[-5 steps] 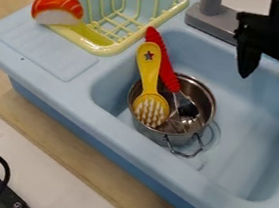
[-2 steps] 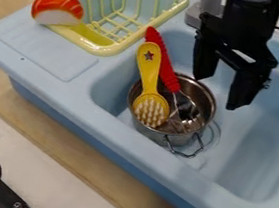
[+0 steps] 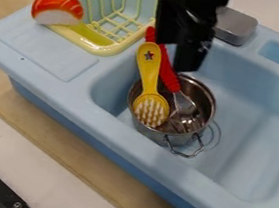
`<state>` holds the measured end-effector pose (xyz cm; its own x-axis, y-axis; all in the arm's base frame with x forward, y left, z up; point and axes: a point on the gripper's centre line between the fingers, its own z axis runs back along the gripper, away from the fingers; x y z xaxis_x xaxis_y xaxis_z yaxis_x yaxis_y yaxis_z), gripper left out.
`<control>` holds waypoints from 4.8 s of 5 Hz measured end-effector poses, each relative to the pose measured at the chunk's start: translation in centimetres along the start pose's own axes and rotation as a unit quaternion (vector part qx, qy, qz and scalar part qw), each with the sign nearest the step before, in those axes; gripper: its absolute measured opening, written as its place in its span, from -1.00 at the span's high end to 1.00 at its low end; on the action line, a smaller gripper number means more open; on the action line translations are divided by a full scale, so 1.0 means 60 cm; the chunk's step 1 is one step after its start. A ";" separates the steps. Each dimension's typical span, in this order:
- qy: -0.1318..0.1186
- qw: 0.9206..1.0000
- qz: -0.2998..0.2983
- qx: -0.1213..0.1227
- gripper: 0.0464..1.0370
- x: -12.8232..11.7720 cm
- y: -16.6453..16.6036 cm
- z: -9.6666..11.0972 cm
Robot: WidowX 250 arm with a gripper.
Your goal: Put the orange sushi in the sink
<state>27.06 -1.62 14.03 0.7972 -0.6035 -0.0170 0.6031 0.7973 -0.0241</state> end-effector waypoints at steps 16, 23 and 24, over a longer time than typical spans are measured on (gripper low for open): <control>0.071 0.996 -0.009 0.062 -0.35 -0.191 0.186 -0.022; 0.059 0.983 -0.170 0.046 -0.01 -0.004 0.017 -0.003; 0.033 0.968 -0.241 0.059 0.00 0.041 -0.022 0.008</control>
<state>28.23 -4.16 14.49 0.4207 -0.9021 -0.0957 0.9069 0.4157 0.0683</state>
